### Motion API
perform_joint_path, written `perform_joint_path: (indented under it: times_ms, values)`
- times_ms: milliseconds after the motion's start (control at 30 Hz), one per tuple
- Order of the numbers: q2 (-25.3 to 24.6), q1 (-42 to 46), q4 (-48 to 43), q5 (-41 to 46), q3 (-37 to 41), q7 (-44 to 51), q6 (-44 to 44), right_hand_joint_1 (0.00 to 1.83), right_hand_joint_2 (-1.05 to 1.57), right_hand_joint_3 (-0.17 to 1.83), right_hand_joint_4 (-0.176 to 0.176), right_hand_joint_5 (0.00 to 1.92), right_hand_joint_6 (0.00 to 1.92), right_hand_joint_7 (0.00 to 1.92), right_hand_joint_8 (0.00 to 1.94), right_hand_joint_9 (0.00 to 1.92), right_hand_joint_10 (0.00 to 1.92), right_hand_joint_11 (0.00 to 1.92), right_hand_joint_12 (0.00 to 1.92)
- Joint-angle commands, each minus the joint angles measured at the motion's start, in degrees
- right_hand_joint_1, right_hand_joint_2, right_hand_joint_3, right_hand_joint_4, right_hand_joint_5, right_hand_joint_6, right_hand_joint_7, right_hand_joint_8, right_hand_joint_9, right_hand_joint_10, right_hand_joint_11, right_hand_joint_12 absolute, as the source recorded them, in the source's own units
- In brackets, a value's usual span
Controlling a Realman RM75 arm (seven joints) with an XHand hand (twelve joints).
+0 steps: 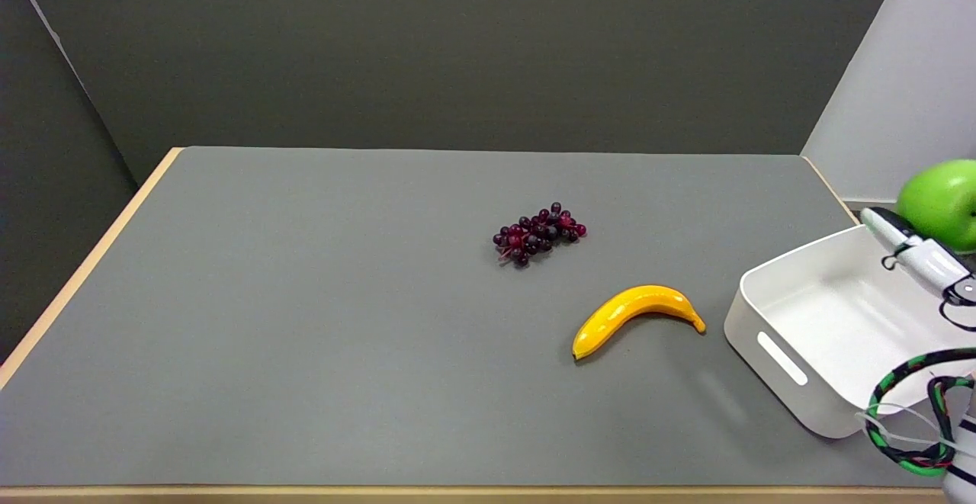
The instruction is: Place the green apple into the white box.
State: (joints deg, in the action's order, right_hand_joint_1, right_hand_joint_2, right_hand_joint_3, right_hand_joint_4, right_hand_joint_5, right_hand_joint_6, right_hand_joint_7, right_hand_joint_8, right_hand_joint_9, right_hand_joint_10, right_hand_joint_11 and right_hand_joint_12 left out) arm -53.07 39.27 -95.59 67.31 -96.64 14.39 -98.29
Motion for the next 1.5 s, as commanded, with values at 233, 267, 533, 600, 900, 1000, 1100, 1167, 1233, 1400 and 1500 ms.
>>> perform_joint_path:
  times_ms: [233,267,533,600,900,1000,1100,1167,1233,1400,1500]
  values:
    - [7.1,-8.0,15.6,25.7,-0.9,2.7,13.1,1.33,1.09,0.35,-0.136,0.58,1.48,0.78,1.41,0.74,1.64,0.7,1.92]
    - [7.0,-8.3,16.0,25.9,-0.9,2.7,13.6,1.33,1.09,0.35,-0.136,0.58,1.48,0.77,1.42,0.74,1.64,0.7,1.92]
    - [4.6,-8.6,16.1,24.1,-2.6,1.4,12.0,1.33,1.11,0.33,-0.136,0.56,1.5,0.76,1.44,0.73,1.66,0.64,1.92]
    - [3.3,-8.0,15.9,22.4,-3.7,-1.2,10.0,1.33,1.11,0.32,-0.14,0.56,1.51,0.75,1.44,0.72,1.66,0.64,1.92]
    - [1.6,-5.4,17.2,21.2,-11.3,-17.9,-0.3,0.47,0.62,0.83,0.045,0.31,0.58,0.41,0.52,0.29,0.9,0.3,1.51]
    - [2.0,-4.1,16.3,20.7,-12.8,-19.0,-1.4,0.38,0.55,0.86,0.047,0.22,0.47,0.21,0.35,0.07,0.67,0.02,1.25]
    - [1.6,-3.9,16.4,20.0,-13.3,-18.9,-2.2,0.32,0.48,0.87,0.036,0.03,0.22,0.0,0.03,0.0,0.01,0.0,0.74]
    - [1.6,-4.1,16.5,19.8,-13.7,-19.2,-2.7,0.32,0.49,0.79,0.021,0.02,0.1,0.0,0.0,0.0,0.0,0.0,0.68]
    - [1.6,-4.4,16.6,19.3,-13.8,-19.3,-2.8,0.34,0.52,0.7,0.013,0.0,0.06,0.0,0.0,0.0,0.0,0.0,0.64]
    - [1.5,-5.8,16.5,16.4,-13.9,-20.0,-4.5,0.36,0.51,0.68,0.002,0.0,0.0,0.0,0.0,0.0,0.0,0.0,0.62]
    - [1.4,-7.8,16.6,12.9,-13.9,-23.0,-6.2,0.35,0.51,0.68,-0.001,0.0,0.0,0.0,0.0,0.0,0.0,0.0,0.61]
